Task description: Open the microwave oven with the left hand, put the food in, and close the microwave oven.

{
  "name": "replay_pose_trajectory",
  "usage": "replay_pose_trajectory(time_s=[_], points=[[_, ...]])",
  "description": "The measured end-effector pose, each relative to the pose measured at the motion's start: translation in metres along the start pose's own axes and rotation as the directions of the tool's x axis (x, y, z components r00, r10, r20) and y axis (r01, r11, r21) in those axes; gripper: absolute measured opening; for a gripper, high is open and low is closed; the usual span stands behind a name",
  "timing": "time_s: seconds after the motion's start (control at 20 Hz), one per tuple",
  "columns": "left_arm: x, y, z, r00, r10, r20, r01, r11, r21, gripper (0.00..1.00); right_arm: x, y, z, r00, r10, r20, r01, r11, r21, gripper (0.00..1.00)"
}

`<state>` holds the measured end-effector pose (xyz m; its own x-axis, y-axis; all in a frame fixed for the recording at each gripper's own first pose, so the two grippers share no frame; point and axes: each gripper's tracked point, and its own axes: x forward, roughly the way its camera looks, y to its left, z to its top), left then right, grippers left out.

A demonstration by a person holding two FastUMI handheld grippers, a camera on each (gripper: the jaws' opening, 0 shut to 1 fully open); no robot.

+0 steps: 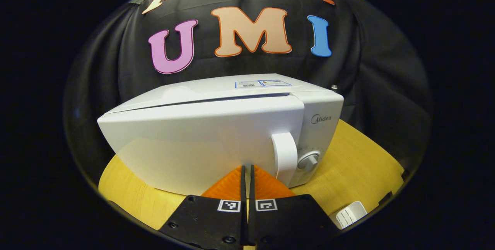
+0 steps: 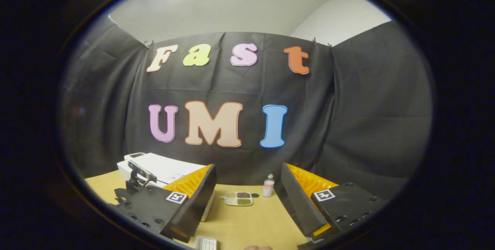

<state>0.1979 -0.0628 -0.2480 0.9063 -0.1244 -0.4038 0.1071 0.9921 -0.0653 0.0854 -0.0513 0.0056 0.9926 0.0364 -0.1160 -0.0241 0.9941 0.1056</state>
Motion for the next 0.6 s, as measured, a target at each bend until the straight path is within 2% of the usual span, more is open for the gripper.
replay_pose_trajectory(time_s=[0.15,0.35,0.4,0.5,0.6], points=[[0.002,-0.003,-0.003,1.0,-0.007,-0.018,0.007,1.0,-0.023,0.0,0.002,-0.001,0.001,1.0,-0.003,0.0,0.003,1.0,0.001,0.96],[0.005,-0.003,-0.003,1.0,-0.02,-0.008,0.02,1.0,-0.004,0.0,0.001,0.0,0.0,1.0,0.001,-0.003,-0.001,1.0,0.006,0.96],[0.01,0.0,0.005,1.0,-0.003,0.007,0.003,1.0,0.021,0.0,0.002,0.001,0.0,1.0,0.003,-0.005,-0.003,1.0,0.003,0.96],[0.008,-0.005,-0.006,0.999,-0.013,-0.036,0.014,1.0,0.023,0.0,0.0,0.003,-0.001,1.0,0.01,-0.008,-0.01,1.0,0.002,0.96],[0.006,-0.005,0.0,1.0,-0.012,-0.011,0.012,0.998,0.054,0.0,-0.001,0.004,-0.001,1.0,0.012,-0.009,-0.012,1.0,0.005,0.96]])
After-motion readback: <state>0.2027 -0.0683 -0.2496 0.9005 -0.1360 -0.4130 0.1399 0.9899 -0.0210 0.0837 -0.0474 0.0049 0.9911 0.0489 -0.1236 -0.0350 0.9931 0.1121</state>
